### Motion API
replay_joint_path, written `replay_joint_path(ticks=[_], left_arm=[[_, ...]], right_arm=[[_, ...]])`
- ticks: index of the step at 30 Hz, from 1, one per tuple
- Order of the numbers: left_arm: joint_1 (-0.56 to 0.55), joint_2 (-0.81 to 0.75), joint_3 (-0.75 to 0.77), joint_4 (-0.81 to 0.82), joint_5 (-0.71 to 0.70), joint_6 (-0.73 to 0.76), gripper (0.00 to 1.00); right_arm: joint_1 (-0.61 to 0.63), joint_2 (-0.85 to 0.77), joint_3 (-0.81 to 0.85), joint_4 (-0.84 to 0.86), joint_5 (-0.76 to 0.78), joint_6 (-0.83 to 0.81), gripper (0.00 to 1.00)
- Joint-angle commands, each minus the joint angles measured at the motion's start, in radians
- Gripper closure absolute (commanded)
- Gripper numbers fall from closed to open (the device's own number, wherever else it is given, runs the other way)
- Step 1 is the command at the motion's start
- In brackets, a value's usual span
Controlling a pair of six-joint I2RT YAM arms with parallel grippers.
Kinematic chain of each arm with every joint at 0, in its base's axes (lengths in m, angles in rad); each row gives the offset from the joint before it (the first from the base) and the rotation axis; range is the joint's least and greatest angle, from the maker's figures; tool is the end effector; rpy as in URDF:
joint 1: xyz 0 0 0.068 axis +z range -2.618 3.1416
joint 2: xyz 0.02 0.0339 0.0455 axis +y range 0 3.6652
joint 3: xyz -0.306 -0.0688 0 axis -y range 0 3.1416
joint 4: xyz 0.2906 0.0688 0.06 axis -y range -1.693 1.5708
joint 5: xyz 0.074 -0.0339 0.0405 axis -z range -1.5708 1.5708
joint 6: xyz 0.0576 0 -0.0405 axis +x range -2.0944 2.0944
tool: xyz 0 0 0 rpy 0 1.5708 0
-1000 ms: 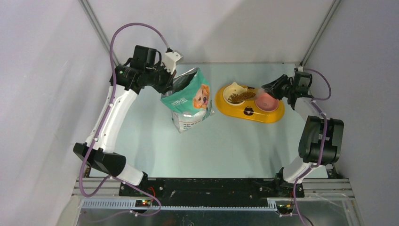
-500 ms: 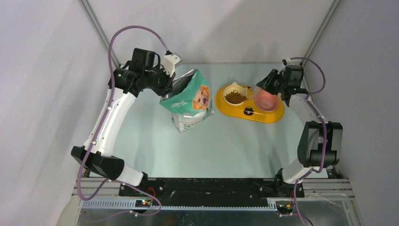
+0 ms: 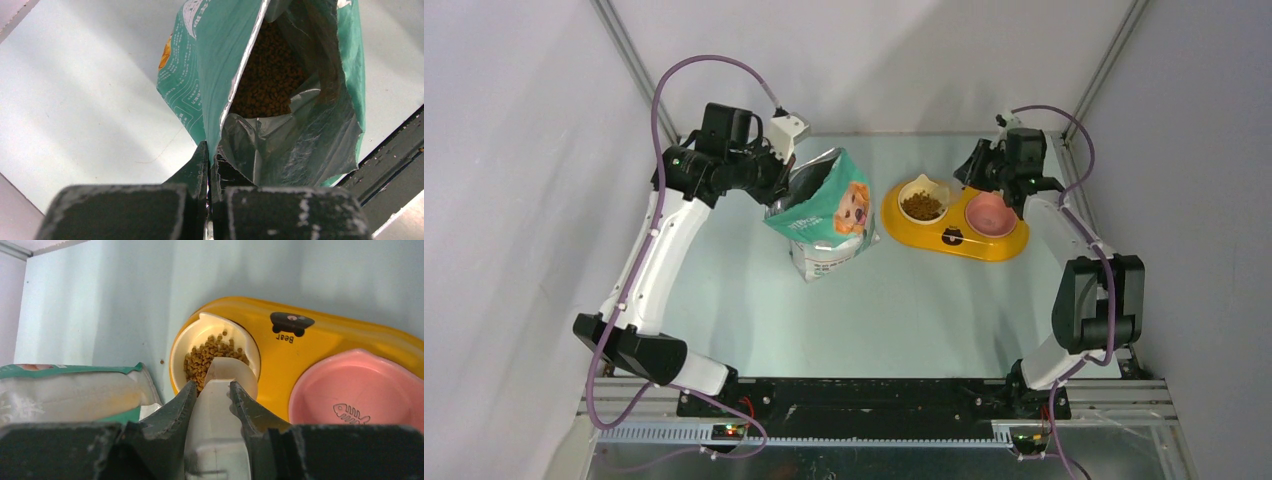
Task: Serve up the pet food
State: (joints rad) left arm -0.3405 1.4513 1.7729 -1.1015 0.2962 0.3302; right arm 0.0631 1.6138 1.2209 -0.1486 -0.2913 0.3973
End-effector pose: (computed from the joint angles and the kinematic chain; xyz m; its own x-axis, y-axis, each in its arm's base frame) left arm 0.3074 -0.1267 0.4753 -0.4600 0.4920 -0.7391 0.7021 0.7111 0.0364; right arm 0.4334 0.0440 0.2968 -0.5927 0.3339 -0.7329 -0.0832 0.8798 0.4681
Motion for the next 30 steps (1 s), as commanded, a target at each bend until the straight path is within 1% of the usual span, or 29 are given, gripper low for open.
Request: replay_joint_path(ticks=[1,10,17,22,27,29,30], left_arm=[[0.012,-0.049,0.012,-0.04,0.009,-0.005,1.0],[0.012,-0.062,0.004,-0.042,0.011,-0.005,1.0],[0.012,-0.067,0.002,-0.036,0.02,-0.004,1.0],[0.012,-0.069,-0.003,-0.033,0.041,-0.003,1.0],[0.012,-0.082,-0.037,0.011,0.067,-0.004,1.0],[0.012,-0.079,-0.047,0.022,0.073,-0.009,0.96],[0.013,-0.074,-0.048,0.025,0.074,-0.017,0.88]], right_arm=[[0.035,0.019,0.08,0.032,0.039,-0.074,1.0],[0.081,0.01,0.175,0.024,0.094,-0.254,1.0],[0.084,-0.048,0.197,-0.008,0.081,-0.36,1.0],[0.063,-0.135,0.201,-0.121,-0.012,-0.419,1.0],[0.017,-0.286,0.208,-0.204,-0.107,-0.461,1.0],[0.025,-0.341,0.232,-0.236,-0.128,-0.466,1.0],[0.031,-0.368,0.244,-0.248,-0.135,-0.466,1.0]])
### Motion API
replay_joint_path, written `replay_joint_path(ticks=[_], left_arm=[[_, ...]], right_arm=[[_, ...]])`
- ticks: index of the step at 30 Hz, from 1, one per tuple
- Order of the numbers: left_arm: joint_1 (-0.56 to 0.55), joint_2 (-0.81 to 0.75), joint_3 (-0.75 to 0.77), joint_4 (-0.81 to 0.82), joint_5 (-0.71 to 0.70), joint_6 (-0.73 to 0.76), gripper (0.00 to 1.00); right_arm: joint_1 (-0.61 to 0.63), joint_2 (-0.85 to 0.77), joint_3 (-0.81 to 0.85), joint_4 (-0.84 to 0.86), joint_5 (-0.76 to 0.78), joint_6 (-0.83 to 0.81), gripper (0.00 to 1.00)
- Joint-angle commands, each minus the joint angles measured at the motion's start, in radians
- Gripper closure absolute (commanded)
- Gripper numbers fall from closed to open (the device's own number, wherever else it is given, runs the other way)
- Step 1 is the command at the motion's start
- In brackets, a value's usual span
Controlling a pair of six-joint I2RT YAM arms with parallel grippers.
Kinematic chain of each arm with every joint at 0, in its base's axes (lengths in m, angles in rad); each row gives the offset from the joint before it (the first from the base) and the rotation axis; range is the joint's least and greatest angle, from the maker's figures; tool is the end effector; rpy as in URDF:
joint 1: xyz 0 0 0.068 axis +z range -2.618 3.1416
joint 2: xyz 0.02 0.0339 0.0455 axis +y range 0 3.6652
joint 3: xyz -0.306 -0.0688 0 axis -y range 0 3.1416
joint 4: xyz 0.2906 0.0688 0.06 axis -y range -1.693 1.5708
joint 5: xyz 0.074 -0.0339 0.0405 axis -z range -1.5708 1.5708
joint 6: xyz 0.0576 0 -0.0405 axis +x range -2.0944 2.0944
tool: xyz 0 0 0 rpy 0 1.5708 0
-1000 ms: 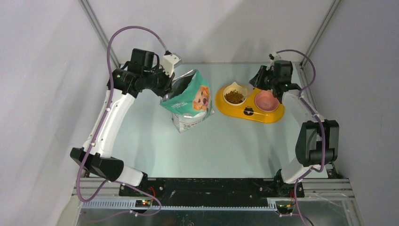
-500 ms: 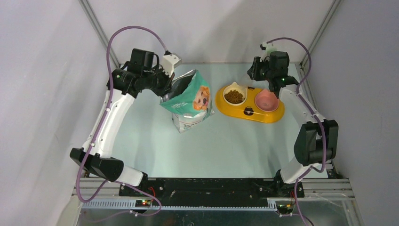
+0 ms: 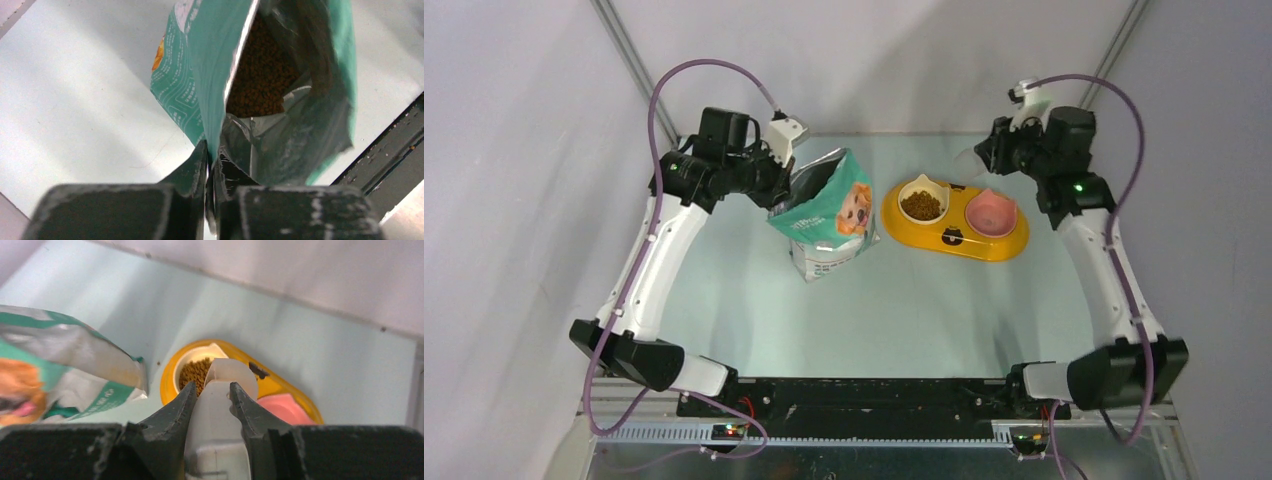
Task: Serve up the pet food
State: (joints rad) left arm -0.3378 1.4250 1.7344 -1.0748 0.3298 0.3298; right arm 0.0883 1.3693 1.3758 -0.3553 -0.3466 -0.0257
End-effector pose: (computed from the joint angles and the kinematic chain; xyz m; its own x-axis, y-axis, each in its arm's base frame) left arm 0.3021 -0.1259 0.4729 -0.4455 0.4813 -0.7549 0.7168 0.6969 0.0213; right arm 0.3663 0.0521 0.4314 -0.3300 -0.0535 -0.9425 -0.4096 0.9076 0.0919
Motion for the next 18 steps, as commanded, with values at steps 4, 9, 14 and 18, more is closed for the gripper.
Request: replay_joint_path(ticks=[4,9,14,18], left_arm=[[0.009,-0.039,-0.011,0.02,0.033,-0.053,0.63],[0.009,-0.058,-0.056,0.096,0.015,-0.101,0.6],[0.01,-0.084,-0.09,0.129,0.07,-0.119,0.84],[0.01,-0.109,-0.128,0.196,0.116,-0.162,0.99]], right_arm=[[0.092,-0.166,0.193,-0.135,-0.123,-0.012,1.0],[0.211,-0.174,0.296,-0.191,-0.213,0.041,1.0],[0.366,-0.129,0.392,-0.197,-0.199,0.111,1.0],[0.462,-0.059,0.479,-0.174,-0.147,0.136,1.0]])
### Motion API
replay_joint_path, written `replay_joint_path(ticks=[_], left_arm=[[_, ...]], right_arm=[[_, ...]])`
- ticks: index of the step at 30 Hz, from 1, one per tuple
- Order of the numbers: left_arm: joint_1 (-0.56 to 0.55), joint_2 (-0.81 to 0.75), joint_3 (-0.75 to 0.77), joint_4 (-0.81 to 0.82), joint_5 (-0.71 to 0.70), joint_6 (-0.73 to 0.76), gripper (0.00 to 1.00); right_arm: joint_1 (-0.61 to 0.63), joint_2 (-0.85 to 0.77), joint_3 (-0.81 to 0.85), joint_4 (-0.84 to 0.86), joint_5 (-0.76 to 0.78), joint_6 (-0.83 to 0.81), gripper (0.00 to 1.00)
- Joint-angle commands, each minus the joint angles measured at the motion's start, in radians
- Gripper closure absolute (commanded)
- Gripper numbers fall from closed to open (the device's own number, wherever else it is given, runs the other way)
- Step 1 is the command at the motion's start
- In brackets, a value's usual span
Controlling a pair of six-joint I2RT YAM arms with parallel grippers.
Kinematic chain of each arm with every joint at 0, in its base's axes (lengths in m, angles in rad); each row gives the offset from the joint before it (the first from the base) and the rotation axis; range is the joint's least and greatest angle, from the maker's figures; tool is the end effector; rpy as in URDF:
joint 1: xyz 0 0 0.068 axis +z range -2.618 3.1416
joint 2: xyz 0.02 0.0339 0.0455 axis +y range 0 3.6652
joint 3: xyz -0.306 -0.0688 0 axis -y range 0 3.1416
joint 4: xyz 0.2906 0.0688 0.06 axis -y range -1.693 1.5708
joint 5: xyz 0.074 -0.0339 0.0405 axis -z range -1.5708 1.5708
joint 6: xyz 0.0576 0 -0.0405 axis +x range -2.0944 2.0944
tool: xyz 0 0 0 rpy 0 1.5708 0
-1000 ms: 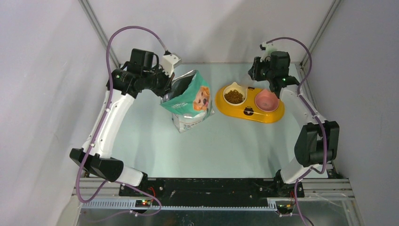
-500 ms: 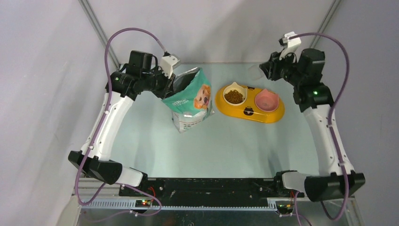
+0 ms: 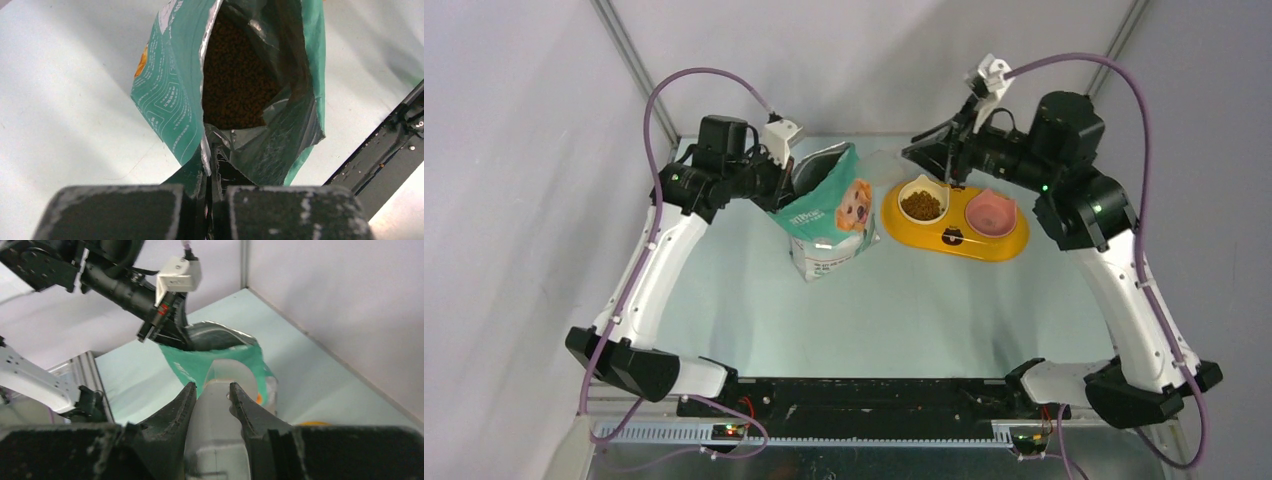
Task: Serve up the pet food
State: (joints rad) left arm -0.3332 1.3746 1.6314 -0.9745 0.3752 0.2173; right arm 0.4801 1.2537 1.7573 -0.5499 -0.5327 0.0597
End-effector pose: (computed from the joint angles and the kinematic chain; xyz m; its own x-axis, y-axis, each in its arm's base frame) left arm 0.2977 -0.1254 0.4616 -0.4850 0.3801 -0.7876 0.6859 0.7240 -0.0729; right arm 0.2292 0.1523 0.5913 -0.0916 0.0103 -0.9957 -0.8439 0.5301 0.0831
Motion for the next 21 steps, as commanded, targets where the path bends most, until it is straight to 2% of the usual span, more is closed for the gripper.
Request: replay_joint_path(ticks=[1,6,11,13,17,21], left_arm=[[0.005,-0.067,-0.032,0.11,0.081,-0.067,1.0],[0.005,-0.091,-0.058,0.218,0.183,-0.141,1.0],[0.004,-0.09,-0.042,0.238,0.229,-0.191,1.0],[0.005,-0.1,-0.04,0.234,0.228,-0.202,1.0],[0.004,-0.116,-0.029,0.218,0.183,-0.225,1.0],[-0.001,-0.134,-0.041,0.223,0.14,-0.25,1.0]], right_arm=[[0.099,0.087,0.117,0.021,0.05,0.047,1.0],[0.176,0.194,0.254,0.019,0.087,0.034,1.0],[0.244,0.27,0.322,0.012,0.147,-0.03,1.0],[0.257,0.289,0.334,-0.002,0.216,-0.064,1.0],[0.284,0.272,0.294,-0.032,0.343,-0.155,1.0],[0.311,0.21,0.191,-0.06,0.387,-0.213,1.0]])
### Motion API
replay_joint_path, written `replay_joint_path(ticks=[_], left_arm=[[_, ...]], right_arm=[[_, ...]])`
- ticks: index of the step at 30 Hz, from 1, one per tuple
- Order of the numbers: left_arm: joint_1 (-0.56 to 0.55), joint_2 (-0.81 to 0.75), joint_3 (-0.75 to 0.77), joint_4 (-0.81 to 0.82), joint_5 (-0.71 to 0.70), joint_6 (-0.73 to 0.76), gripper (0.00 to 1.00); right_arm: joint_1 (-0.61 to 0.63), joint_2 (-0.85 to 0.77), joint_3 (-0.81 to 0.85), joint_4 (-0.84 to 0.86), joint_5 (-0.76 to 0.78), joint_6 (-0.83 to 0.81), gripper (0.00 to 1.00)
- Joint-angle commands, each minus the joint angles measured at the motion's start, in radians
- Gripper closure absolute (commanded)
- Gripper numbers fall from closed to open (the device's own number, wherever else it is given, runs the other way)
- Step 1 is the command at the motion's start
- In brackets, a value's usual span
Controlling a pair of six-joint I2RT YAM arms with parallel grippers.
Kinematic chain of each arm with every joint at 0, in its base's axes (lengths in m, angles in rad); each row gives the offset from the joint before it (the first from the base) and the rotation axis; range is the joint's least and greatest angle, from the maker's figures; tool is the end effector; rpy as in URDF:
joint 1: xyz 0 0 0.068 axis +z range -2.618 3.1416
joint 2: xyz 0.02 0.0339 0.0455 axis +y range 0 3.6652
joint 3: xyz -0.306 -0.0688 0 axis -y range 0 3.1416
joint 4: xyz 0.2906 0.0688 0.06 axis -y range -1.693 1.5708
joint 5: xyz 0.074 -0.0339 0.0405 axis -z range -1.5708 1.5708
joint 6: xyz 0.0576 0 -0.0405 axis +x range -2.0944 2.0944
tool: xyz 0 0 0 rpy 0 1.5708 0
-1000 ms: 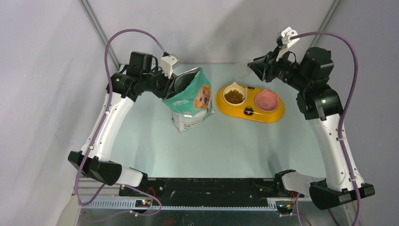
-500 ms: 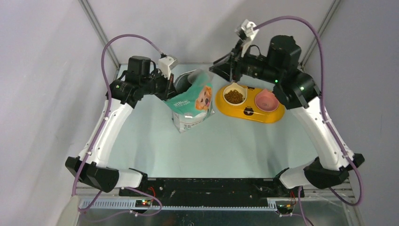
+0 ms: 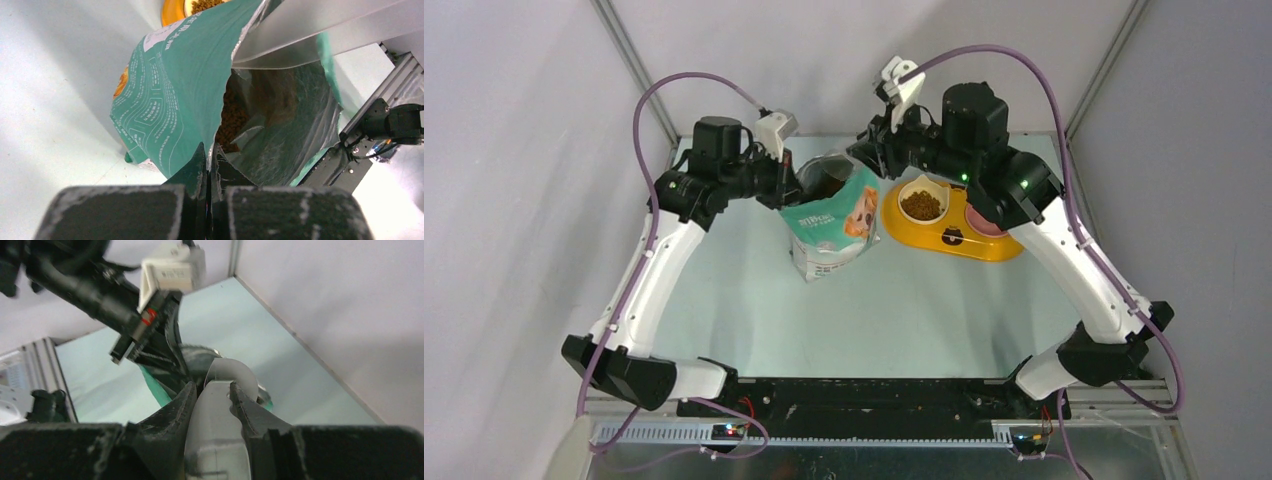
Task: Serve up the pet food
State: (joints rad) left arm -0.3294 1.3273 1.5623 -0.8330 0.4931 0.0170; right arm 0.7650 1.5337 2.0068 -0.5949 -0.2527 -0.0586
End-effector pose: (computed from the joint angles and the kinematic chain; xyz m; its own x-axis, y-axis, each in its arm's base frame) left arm 0.2920 -0.1287 0.4663 -0.5215 0.1941 -0.8309 0.6641 0.7038 -0.2524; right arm 0.2561 0.2658 0.5893 -0.0377 -0.1148 -0.9927 -0.8532 0.5208 -0.0278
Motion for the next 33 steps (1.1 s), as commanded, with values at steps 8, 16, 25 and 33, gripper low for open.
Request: replay_joint_path(ticks=[8,16,25,33], left_arm=[[-0.089,-0.155,-0.135,0.215,0.093,-0.082,1.0],[-0.126,-0.146,-0.188,0.315,0.136,-0.215,1.0],[-0.126,-0.086,-0.099,0.267,-0.009,-0.223,1.0],[-0.125,-0.012,-0.103,0.323,-0.077,-0.241,1.0]], right_arm=[[0.103,-0.08,-0.164,-0.14,0.177,-0.091,1.0],[0.066,-0.064,-0.224,-0.135,0.297,0.052,1.0],[0.072,-0.023,-0.349,0.088,0.406,0.011,1.0],[0.054,0.121,-0.35,0.109,0.391,-0.003,1.0]])
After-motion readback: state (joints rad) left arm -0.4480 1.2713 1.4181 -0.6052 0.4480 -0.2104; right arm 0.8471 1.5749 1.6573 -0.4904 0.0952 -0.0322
